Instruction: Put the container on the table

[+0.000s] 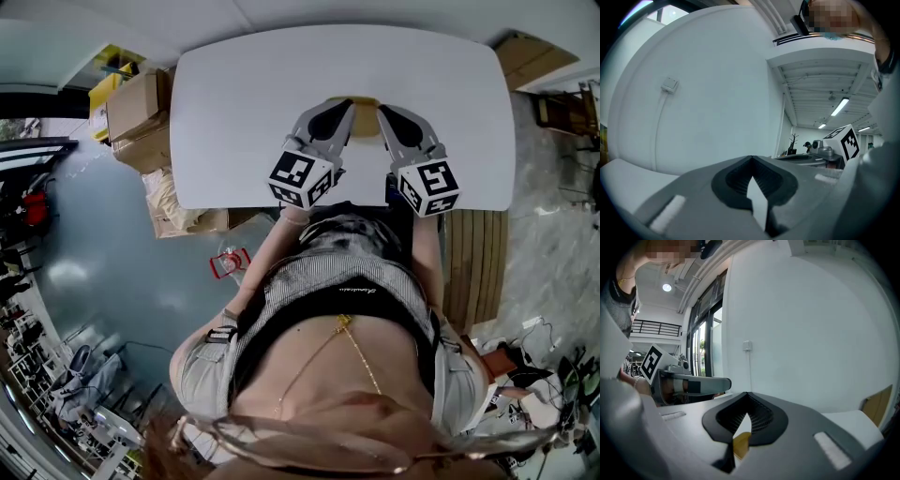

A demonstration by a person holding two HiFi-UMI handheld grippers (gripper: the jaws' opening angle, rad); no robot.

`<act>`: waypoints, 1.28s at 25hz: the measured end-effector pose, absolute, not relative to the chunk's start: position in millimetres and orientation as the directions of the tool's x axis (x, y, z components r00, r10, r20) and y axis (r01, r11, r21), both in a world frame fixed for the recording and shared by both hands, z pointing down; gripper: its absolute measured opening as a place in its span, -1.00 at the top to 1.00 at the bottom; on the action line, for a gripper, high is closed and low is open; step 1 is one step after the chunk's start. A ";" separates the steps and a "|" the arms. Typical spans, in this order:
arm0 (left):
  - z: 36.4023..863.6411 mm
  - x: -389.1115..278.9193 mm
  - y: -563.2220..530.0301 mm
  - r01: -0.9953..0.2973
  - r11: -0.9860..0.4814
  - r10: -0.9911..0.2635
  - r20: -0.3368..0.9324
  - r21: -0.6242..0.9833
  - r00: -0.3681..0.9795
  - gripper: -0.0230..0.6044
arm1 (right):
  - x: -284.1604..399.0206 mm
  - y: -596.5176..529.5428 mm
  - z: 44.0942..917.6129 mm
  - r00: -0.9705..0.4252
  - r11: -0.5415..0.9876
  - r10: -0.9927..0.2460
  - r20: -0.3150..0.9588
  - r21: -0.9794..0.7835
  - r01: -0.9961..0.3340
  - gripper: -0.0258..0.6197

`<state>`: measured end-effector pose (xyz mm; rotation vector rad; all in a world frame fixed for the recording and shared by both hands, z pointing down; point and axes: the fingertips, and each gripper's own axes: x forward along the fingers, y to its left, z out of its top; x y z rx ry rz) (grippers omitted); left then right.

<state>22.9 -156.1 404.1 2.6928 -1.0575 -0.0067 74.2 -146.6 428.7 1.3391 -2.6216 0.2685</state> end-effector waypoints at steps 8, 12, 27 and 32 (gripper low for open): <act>407.9 26.0 -156.1 -0.660 -0.713 -0.659 0.095 0.235 0.746 0.93 | 74.6 -146.3 428.4 -0.568 0.570 -0.786 0.245 -0.067 -0.819 0.84; 407.5 26.3 -158.8 -0.659 -0.715 -0.657 0.099 0.232 0.747 0.93 | 72.8 -148.9 427.4 -0.569 0.572 -0.785 0.244 -0.065 -0.818 0.84; 412.6 31.2 -162.8 -0.662 -0.713 -0.654 0.123 0.232 0.747 0.93 | 71.8 -153.2 430.4 -0.570 0.584 -0.775 0.274 -0.035 -0.811 0.84; 416.5 27.7 -166.6 -0.662 -0.712 -0.651 0.131 0.234 0.747 0.93 | 67.8 -157.8 433.7 -0.570 0.584 -0.772 0.282 -0.037 -0.811 0.84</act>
